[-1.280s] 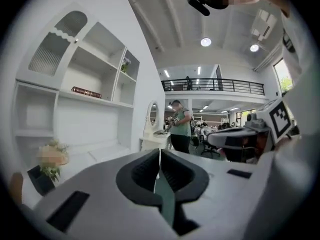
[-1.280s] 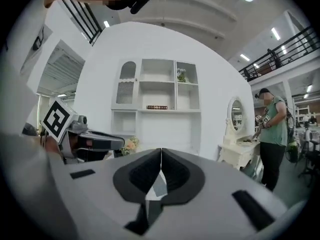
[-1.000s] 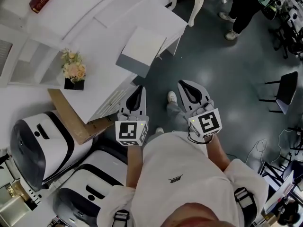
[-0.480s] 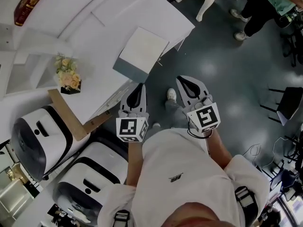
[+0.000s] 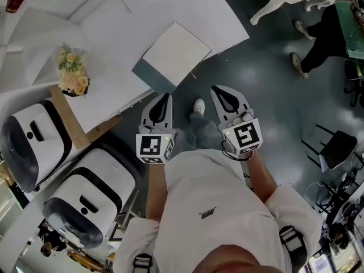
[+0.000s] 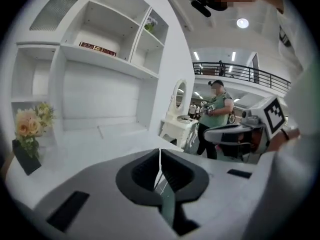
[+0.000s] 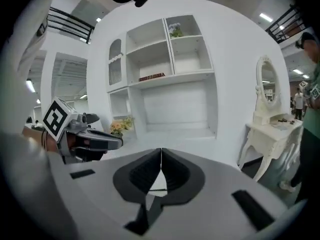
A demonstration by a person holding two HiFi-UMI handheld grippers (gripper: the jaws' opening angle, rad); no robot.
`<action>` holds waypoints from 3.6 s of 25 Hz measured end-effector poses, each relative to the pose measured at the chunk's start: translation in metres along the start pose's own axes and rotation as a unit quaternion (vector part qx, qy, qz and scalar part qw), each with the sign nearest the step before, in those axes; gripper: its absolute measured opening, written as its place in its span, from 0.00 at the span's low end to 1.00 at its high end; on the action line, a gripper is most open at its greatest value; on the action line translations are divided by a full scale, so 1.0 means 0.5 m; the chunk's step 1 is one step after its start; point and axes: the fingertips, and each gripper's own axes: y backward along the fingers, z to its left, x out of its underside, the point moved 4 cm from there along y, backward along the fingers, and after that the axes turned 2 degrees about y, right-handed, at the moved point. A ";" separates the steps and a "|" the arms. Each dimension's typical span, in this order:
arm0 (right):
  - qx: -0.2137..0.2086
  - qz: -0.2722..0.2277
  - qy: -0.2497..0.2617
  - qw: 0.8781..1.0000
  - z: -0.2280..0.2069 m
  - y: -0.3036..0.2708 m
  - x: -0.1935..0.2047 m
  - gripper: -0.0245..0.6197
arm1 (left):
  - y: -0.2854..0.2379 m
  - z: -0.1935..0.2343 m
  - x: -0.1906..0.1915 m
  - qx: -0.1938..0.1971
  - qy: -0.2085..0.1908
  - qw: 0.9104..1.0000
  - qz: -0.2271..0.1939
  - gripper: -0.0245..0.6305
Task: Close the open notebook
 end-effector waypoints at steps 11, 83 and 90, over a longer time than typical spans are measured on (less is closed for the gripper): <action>-0.058 0.031 0.031 0.997 0.041 -0.105 0.047 0.03 | 0.001 0.071 0.082 -0.053 0.037 0.998 0.015 0.04; -0.119 0.098 0.092 0.984 0.142 -0.252 0.255 0.03 | -0.075 0.181 0.367 -0.025 0.214 0.971 0.101 0.04; -0.101 0.084 0.087 0.988 0.126 -0.246 0.219 0.03 | -0.069 0.153 0.291 -0.002 0.178 0.980 0.091 0.04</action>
